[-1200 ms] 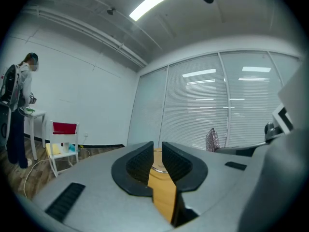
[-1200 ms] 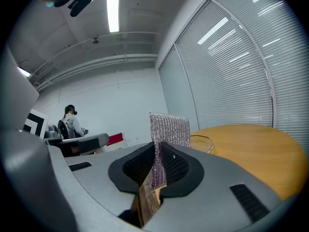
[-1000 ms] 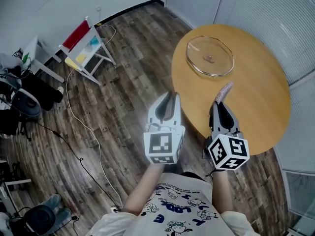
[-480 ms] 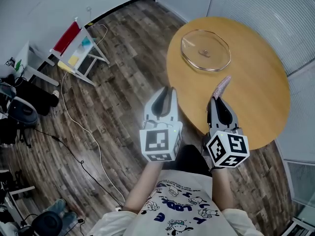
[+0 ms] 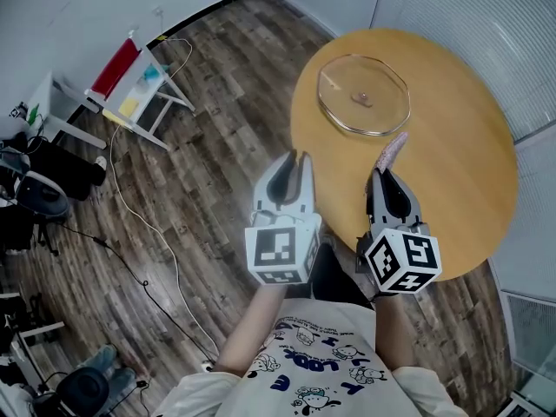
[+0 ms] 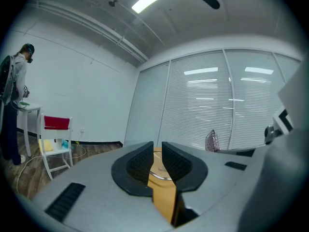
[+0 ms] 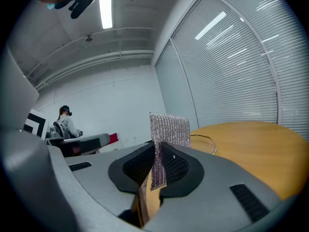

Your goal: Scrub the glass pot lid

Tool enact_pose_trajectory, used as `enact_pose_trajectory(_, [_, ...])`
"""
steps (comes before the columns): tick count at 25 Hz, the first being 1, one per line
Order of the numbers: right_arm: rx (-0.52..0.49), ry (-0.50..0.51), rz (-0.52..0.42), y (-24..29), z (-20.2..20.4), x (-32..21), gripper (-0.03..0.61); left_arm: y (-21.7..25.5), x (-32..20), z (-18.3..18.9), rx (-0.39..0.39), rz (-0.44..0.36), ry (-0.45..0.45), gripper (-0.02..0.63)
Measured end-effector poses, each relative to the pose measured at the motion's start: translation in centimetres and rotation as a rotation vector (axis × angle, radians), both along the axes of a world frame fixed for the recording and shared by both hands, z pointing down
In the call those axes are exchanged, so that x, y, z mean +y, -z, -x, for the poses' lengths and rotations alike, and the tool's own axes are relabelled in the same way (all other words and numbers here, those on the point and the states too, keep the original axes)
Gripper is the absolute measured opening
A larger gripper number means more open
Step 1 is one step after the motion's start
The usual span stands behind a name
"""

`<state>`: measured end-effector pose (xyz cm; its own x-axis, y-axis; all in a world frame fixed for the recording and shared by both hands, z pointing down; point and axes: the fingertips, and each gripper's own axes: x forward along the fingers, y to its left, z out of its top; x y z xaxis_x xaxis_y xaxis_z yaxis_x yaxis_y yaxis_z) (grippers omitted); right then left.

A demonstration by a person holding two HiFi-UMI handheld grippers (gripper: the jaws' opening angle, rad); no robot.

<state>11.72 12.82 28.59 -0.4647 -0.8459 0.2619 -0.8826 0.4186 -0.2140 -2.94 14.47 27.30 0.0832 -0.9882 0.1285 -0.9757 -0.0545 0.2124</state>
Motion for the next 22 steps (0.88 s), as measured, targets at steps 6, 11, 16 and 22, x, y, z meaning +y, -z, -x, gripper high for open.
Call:
enact_pose_trajectory(6, [0.005, 0.016, 0.004, -0.5, -1.3, -4.0, 0.055, -1.0, -3.5, -1.3, 0.014, 0.022, 0.002, 0.061])
enact_pose_trajectory(11, [0.003, 0.018, 0.022, -1.4, -2.8, -7.2, 0.055, -2.1, -6.4, -2.2, 0.01, 0.05, 0.014, 0.061])
enact_pose_trajectory(16, [0.005, 0.031, 0.039, -2.1, -3.9, -9.6, 0.055, -3.0, -8.8, -3.1, 0.031, 0.082, 0.02, 0.061])
enact_pose_trajectory(22, [0.025, 0.05, 0.052, -2.8, -3.9, -11.2, 0.055, -4.0, -10.5, -3.4, 0.084, 0.121, 0.016, 0.061])
